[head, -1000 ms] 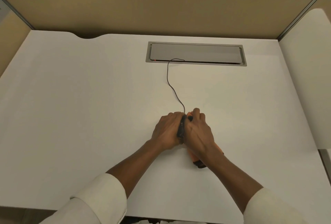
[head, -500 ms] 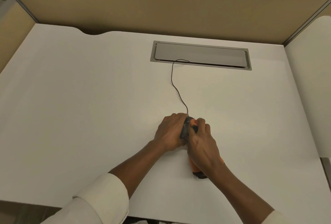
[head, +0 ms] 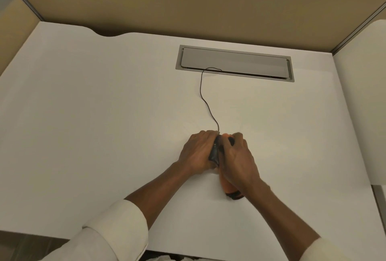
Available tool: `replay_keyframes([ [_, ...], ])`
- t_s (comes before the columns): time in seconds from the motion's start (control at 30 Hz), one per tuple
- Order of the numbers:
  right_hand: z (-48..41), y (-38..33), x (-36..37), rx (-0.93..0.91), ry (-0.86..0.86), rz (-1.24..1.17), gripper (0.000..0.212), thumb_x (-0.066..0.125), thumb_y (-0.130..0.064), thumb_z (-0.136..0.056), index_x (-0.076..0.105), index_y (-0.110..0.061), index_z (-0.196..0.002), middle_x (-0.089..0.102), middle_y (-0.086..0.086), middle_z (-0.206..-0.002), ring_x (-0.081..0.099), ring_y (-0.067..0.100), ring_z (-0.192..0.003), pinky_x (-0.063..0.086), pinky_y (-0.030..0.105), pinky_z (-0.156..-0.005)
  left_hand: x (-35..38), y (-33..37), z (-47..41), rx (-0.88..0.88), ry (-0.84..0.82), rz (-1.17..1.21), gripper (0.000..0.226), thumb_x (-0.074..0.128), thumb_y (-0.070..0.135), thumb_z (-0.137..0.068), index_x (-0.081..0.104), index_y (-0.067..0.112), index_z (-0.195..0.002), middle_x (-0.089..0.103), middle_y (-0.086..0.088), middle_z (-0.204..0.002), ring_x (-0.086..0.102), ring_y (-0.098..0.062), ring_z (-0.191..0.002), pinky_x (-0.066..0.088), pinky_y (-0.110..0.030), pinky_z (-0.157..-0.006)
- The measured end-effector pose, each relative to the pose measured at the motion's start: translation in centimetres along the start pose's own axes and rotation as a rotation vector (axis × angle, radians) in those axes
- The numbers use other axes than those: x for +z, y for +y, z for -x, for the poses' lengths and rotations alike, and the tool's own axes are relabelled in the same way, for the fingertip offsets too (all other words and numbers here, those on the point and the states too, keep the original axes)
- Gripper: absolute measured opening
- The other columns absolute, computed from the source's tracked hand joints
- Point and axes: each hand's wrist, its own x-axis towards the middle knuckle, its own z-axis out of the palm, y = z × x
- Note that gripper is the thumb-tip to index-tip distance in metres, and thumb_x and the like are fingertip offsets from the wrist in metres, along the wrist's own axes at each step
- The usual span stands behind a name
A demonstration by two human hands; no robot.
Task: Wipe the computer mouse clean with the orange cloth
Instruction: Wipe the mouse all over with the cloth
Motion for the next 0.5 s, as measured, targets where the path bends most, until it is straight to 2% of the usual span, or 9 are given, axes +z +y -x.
replay_keyframes([
  [0.1, 2.3, -0.3, 1.1, 0.016, 0.0, 0.017, 0.048, 0.059, -0.007, -0.094, 0.047, -0.012, -0.141, 0.044, 0.01, -0.126, 0.05, 0.028, -0.102, 0.058, 0.038, -0.066, 0.0, -0.1, 0.2, 0.002, 0.001, 0.027, 0.096, 0.091, 0.052, -0.057, 0.045, 0.031, -0.138, 0.061, 0.006, -0.129, 0.058, -0.021, -0.114, 0.04, -0.028, -0.091],
  [0.2, 1.9, -0.1, 0.9, 0.056, 0.006, -0.041, 0.035, 0.056, -0.012, -0.097, 0.049, -0.013, -0.131, 0.045, 0.008, -0.124, 0.049, 0.028, -0.101, 0.059, 0.041, -0.07, 0.0, -0.1, 0.1, -0.001, -0.013, 0.035, 0.093, 0.091, 0.051, -0.06, 0.046, 0.029, -0.139, 0.06, 0.006, -0.131, 0.057, -0.021, -0.115, 0.039, -0.028, -0.091],
  [0.33, -1.5, 0.5, -0.1, 0.049, 0.003, 0.01, 0.036, 0.065, -0.018, -0.092, 0.054, -0.01, -0.125, 0.046, 0.012, -0.126, 0.052, 0.031, -0.105, 0.058, 0.042, -0.078, -0.1, -0.2, 0.1, 0.015, -0.003, 0.007, 0.091, 0.092, 0.051, -0.058, 0.049, 0.026, -0.135, 0.061, 0.005, -0.125, 0.058, -0.019, -0.108, 0.039, -0.028, -0.085],
  [0.5, -4.4, 1.5, -0.3, 0.069, 0.028, 0.003, 0.022, 0.057, -0.016, -0.102, 0.062, -0.01, -0.121, 0.05, 0.013, -0.124, 0.056, 0.029, -0.102, 0.055, 0.036, -0.082, -0.1, -0.1, 0.0, 0.013, -0.012, 0.01, 0.085, 0.093, 0.05, -0.059, 0.053, 0.022, -0.129, 0.063, 0.002, -0.118, 0.059, -0.022, -0.103, 0.042, -0.029, -0.084],
])
